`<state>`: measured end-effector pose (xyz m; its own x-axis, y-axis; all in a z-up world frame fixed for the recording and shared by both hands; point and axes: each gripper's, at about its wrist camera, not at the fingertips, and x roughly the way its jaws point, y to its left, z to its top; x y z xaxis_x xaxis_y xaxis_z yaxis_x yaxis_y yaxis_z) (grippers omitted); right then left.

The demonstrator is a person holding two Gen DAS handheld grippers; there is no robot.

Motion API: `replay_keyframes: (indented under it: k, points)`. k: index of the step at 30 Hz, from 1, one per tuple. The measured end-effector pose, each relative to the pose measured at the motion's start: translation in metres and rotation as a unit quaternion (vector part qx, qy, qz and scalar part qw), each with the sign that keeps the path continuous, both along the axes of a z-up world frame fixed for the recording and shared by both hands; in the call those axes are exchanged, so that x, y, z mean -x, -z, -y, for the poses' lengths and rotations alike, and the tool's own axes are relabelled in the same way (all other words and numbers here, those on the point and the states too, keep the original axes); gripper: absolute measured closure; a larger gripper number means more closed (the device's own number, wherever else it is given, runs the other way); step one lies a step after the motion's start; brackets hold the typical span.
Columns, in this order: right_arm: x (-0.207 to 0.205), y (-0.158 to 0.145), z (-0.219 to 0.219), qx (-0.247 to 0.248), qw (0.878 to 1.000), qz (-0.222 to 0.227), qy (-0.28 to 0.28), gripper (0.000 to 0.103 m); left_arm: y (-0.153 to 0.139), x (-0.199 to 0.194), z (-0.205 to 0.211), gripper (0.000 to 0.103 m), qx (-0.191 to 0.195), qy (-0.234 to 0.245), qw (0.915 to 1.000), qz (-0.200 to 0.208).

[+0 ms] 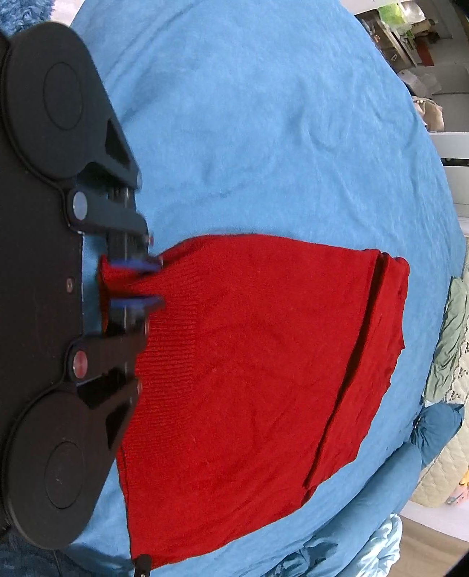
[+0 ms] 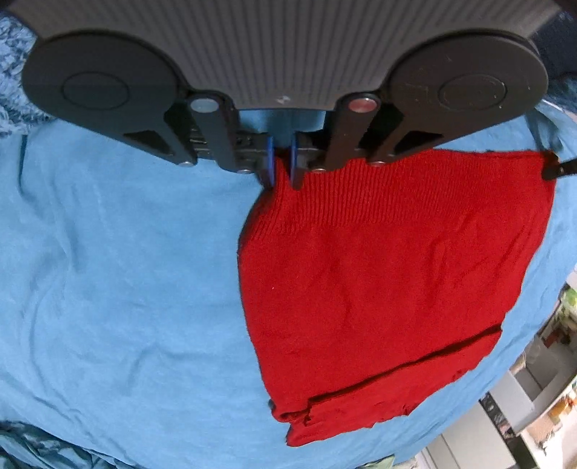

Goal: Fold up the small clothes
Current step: 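Lower both tools to the sweater hem and close on it, then lift the hem with both tools and fold it toward the collar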

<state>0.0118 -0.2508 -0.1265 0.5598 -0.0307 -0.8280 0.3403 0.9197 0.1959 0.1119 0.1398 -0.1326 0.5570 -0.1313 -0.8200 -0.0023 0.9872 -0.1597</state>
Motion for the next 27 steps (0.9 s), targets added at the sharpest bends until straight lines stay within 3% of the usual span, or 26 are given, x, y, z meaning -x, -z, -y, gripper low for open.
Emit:
replay_keyframes:
  k: [8,15,21,24,27]
  points:
    - [0.01,-0.018,0.012,-0.048,0.998,0.036,0.011,0.082,-0.027,0.005,0.003,0.097,0.0,0.002,0.9999,0.016]
    - [0.009,-0.087,0.041,-0.134,0.98,0.142,0.032,0.082,-0.105,-0.016,-0.007,0.098,0.035,-0.01,0.995,0.093]
    - [-0.071,-0.151,0.076,-0.162,0.961,0.223,0.026,0.083,-0.171,-0.119,-0.016,0.1,0.043,-0.014,0.9852,0.165]
    - [-0.135,-0.175,0.094,-0.156,0.954,0.255,0.023,0.083,-0.186,-0.2,-0.015,0.1,0.04,-0.027,0.9828,0.178]
    - [-0.212,-0.181,0.112,-0.155,0.951,0.265,0.039,0.083,-0.177,-0.279,-0.015,0.1,0.04,-0.044,0.9851,0.162]
